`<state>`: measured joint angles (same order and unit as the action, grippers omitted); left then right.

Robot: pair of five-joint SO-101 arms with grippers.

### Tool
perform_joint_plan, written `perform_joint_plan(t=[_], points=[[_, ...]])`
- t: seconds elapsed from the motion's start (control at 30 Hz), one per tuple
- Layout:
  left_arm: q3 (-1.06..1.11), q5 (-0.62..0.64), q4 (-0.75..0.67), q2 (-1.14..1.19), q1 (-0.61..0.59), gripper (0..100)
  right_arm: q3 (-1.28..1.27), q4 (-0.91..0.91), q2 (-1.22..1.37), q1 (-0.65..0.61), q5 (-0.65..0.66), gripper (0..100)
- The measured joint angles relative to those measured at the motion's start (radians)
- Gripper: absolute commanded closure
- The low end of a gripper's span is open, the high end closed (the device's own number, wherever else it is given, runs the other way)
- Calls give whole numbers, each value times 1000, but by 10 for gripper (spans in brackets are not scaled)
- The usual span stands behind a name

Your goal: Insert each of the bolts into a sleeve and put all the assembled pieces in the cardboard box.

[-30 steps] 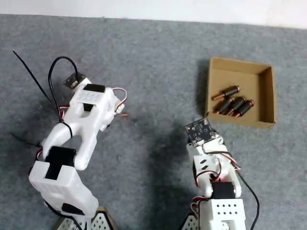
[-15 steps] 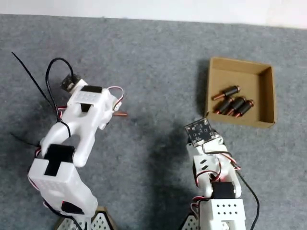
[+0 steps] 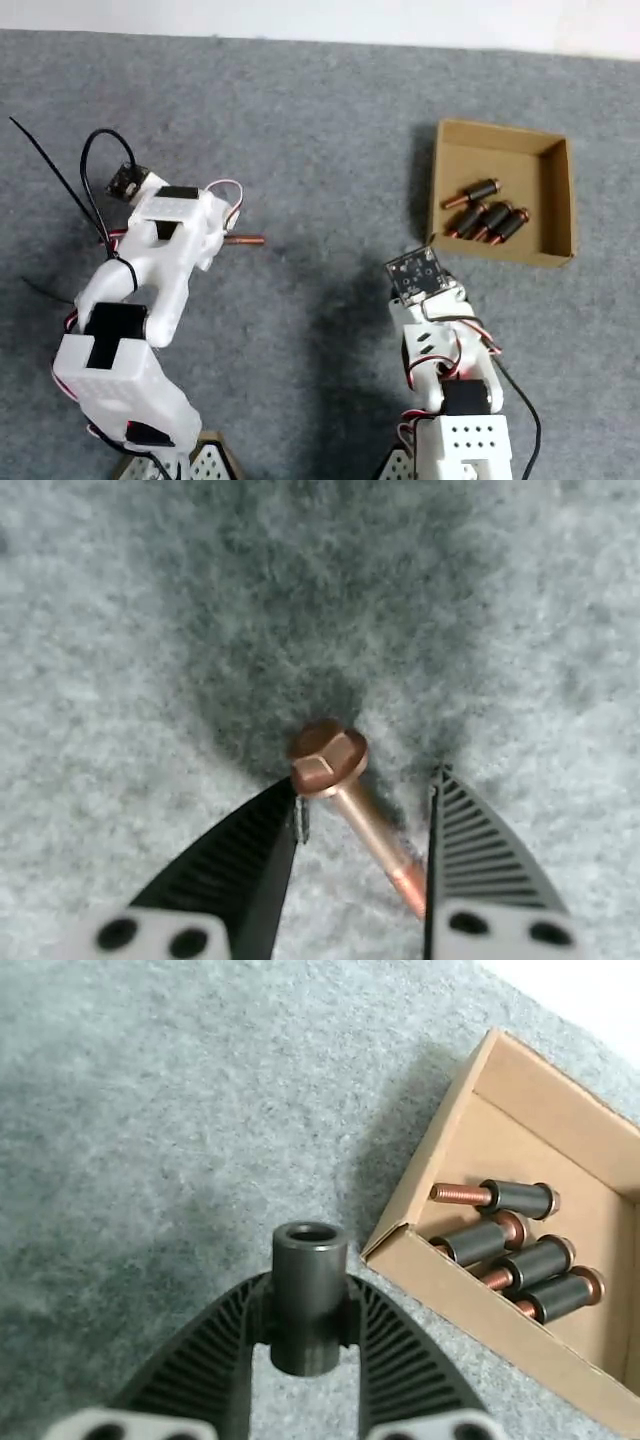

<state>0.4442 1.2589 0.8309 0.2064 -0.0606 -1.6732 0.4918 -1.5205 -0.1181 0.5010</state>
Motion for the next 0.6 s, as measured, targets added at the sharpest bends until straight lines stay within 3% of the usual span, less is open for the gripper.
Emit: perform_joint_plan(t=[0.13, 0.4, 0.6], points=[[0, 0, 0, 0, 0, 999, 0, 0, 0, 0, 0, 994], [-2, -2, -2, 0, 0, 995, 0, 0, 0, 0, 0, 994], [-43, -106, 34, -8, 0, 995, 0, 0, 0, 0, 0, 994]])
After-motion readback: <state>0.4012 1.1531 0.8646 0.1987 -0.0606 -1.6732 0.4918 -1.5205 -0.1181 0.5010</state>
